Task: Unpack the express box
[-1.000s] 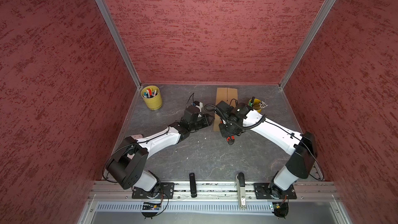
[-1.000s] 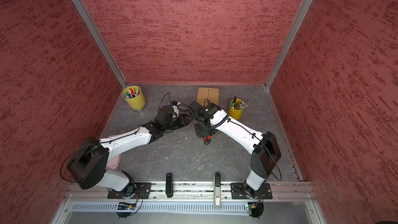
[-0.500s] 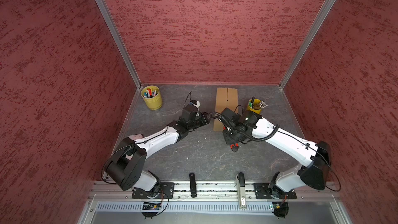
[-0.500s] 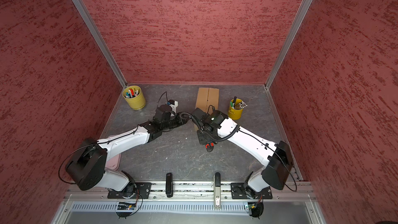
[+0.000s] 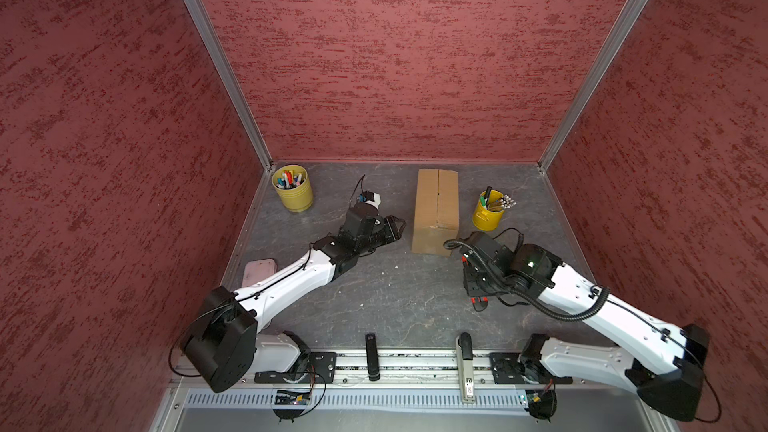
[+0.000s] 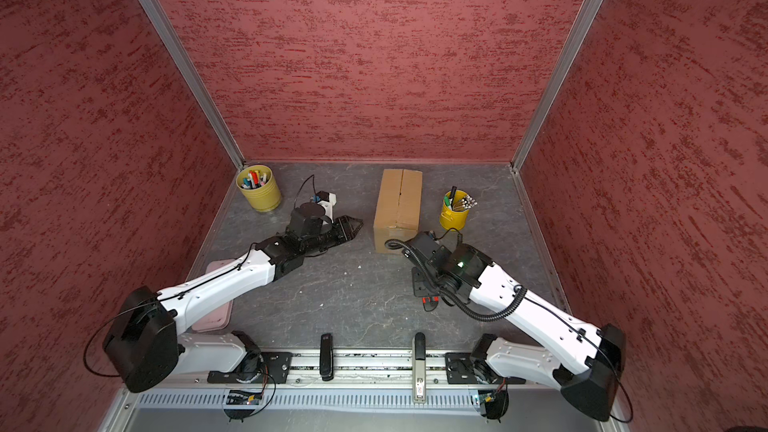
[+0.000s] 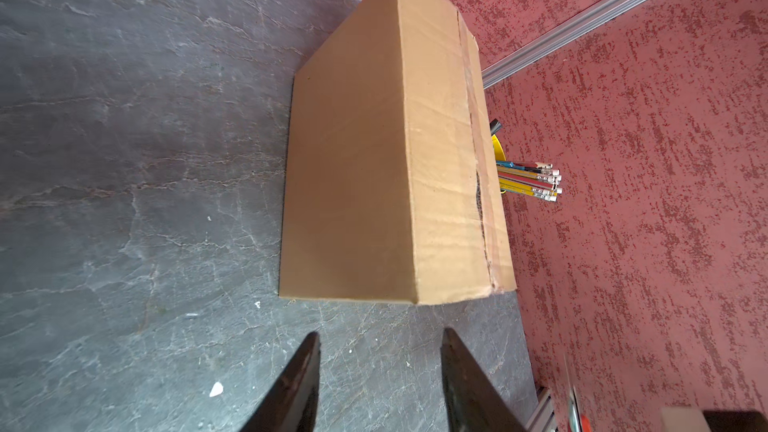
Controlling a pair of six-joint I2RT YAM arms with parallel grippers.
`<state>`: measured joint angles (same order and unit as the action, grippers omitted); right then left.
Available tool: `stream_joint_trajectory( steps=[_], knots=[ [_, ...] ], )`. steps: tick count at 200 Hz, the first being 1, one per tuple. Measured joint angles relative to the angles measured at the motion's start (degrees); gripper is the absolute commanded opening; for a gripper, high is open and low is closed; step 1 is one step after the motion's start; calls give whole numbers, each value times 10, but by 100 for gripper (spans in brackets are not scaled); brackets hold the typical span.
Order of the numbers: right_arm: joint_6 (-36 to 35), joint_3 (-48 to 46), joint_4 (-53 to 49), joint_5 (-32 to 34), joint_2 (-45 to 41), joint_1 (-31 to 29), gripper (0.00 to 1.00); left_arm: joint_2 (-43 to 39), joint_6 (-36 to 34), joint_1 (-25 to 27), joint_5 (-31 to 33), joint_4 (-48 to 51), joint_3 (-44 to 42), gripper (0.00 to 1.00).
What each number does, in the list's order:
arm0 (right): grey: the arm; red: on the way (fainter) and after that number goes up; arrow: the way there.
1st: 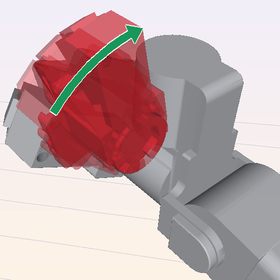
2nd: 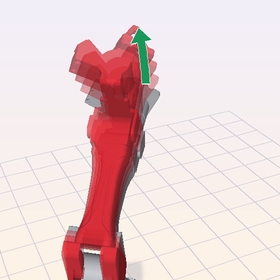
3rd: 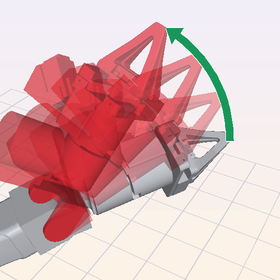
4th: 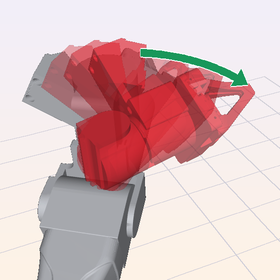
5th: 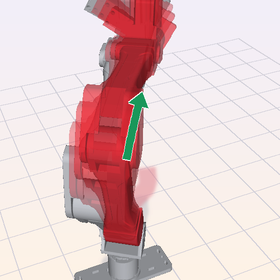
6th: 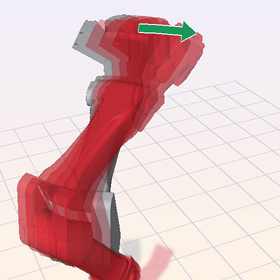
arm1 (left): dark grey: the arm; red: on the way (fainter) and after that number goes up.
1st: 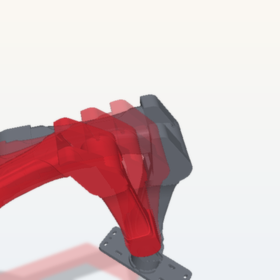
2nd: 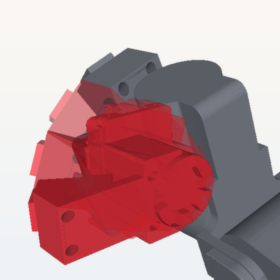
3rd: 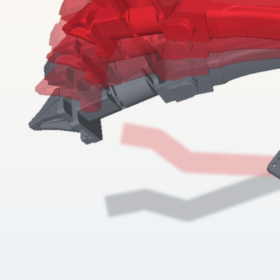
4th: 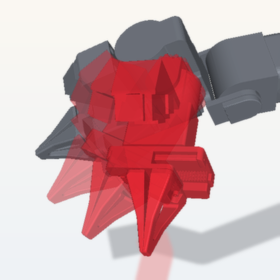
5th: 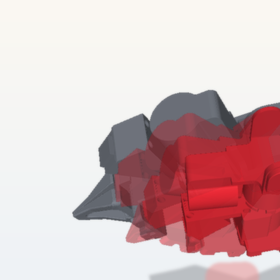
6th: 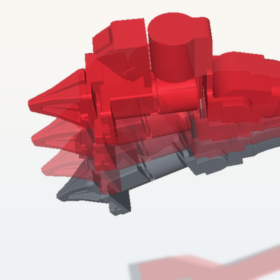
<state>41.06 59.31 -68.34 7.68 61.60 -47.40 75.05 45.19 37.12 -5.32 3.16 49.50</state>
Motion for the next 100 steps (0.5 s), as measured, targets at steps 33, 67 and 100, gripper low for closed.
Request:
stream_joint_trajectory(
  steps=[33,67,100],
  knots=[
    [18,-61,26,18,-73,53,0,-31,-2,14,25,38,7,49],
    [20,-108,66,21,-96,98,0,-48,-11,35,47,71,21,51],
    [20,-152,99,17,-108,133,1,-70,-12,50,66,100,21,53]
  ],
)
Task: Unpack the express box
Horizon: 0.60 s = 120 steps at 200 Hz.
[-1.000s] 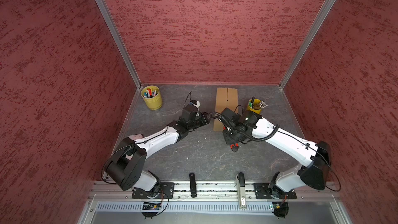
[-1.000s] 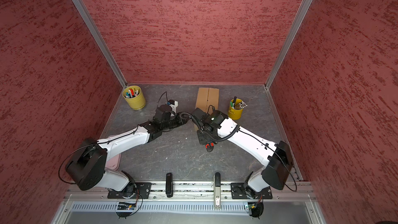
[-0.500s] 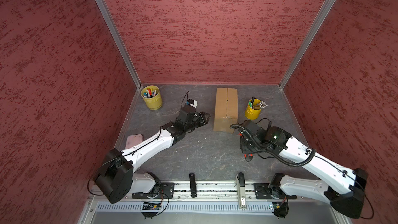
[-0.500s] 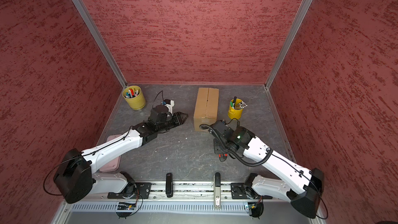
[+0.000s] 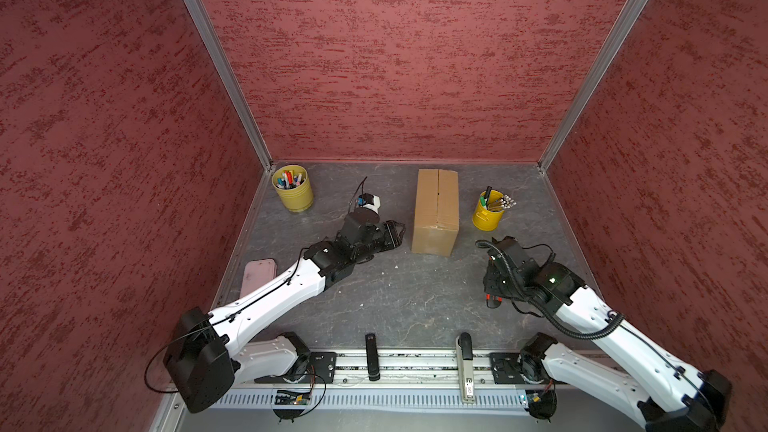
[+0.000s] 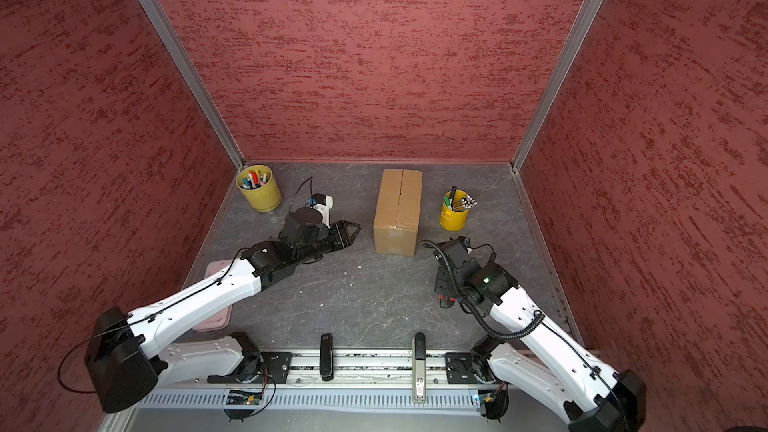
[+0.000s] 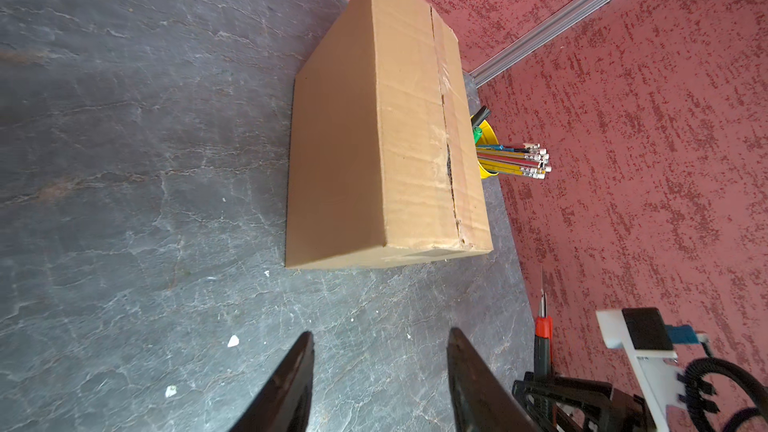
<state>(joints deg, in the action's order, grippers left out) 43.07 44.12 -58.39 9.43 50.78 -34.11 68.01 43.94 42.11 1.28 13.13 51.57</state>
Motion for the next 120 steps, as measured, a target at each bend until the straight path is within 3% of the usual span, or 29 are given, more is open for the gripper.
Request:
stream_joint_trajectory(
  steps=[120],
  knots=[
    [7,-94,139,-28,77,52,3,-35,-25,-2,18,45,4,60]
  ],
)
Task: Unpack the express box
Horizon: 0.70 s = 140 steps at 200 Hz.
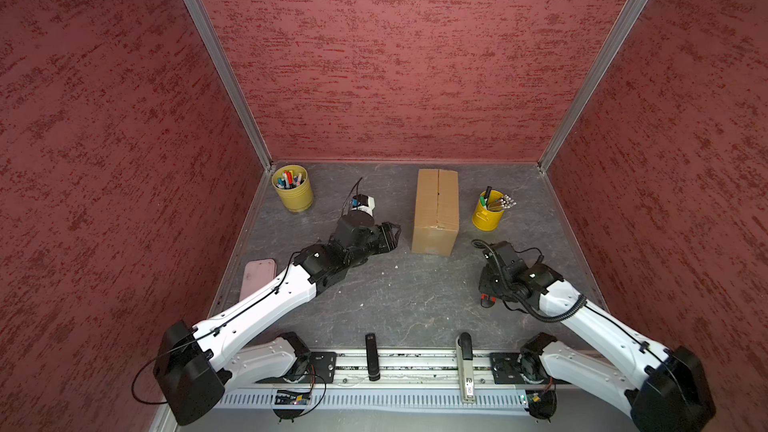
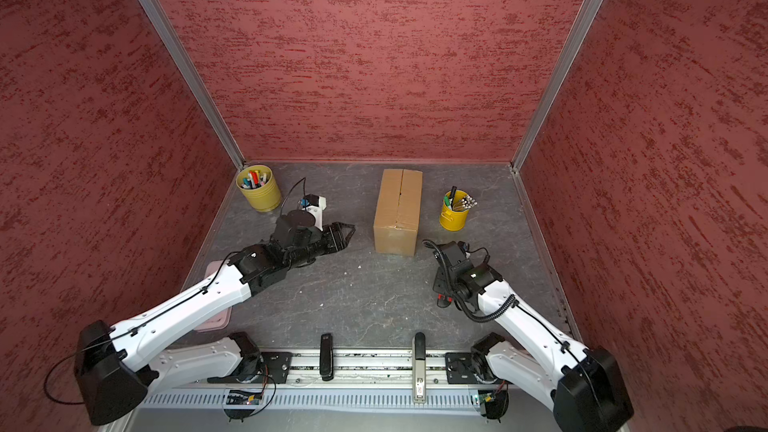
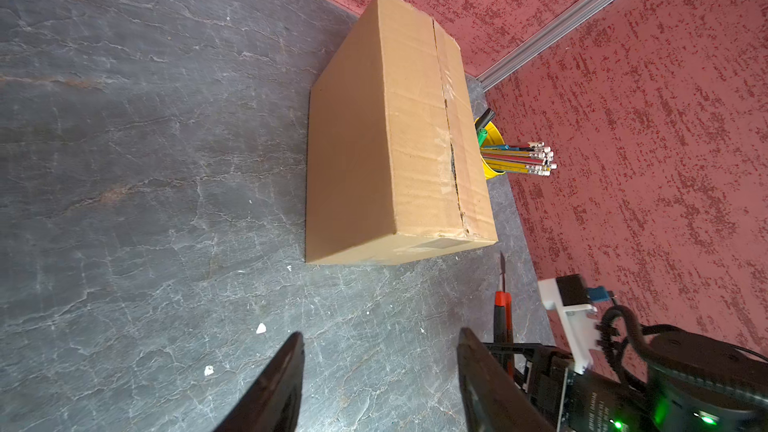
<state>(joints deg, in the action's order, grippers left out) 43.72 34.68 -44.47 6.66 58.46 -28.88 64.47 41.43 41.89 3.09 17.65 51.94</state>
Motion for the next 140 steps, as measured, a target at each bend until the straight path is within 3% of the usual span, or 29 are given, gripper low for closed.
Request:
stream_joint_trajectory(
  steps=[55,140],
  knots=[
    [0,-28,83,-16,64,15,4,18,-22,-38,-36,10,34,64],
    [-14,-30,158,-38,142,48,14,101,-55,-57,-93,18,93,80]
  ],
)
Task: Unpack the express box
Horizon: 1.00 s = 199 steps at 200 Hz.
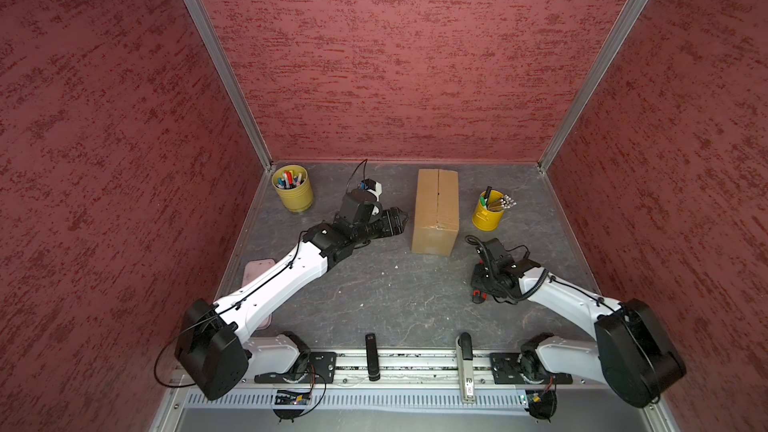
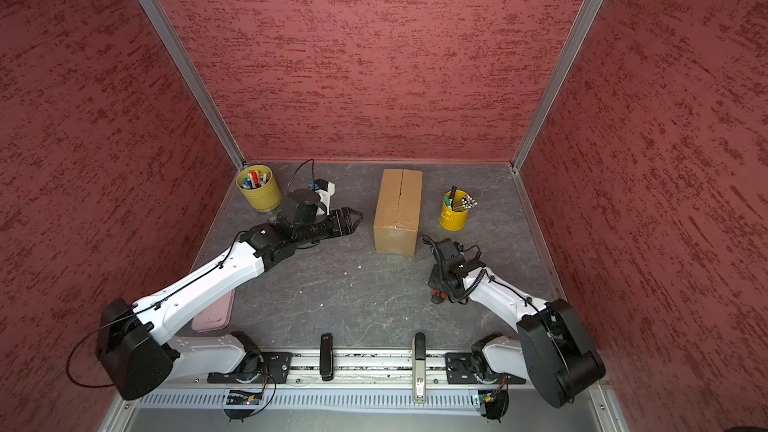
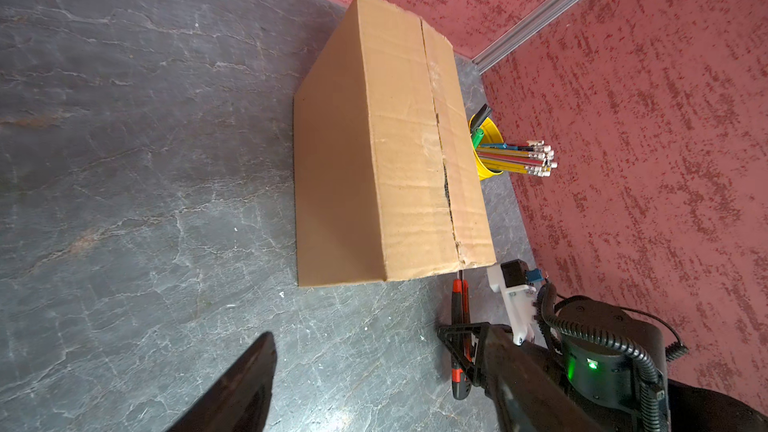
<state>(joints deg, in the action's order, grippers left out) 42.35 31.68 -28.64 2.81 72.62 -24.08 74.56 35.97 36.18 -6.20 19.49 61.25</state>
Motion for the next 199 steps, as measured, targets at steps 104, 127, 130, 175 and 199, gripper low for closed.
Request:
stream_joint_trajectory(
  steps=[104,127,130,175,199],
  knots=[
    [-20,17,38,-2,36,10,50,72,-32,-10,-29,33,69,99],
    [-23,20,34,-2,36,10,57,90,-42,-12,-34,45,91,100],
    [-23,21,33,-2,36,10,58,93,-44,-13,-34,47,94,100],
    [-25,24,-18,-2,12,10,63,130,-70,-16,-45,78,147,100],
    [-26,41,-64,-1,-31,10,64,155,-86,-18,-46,93,178,100]
  ],
)
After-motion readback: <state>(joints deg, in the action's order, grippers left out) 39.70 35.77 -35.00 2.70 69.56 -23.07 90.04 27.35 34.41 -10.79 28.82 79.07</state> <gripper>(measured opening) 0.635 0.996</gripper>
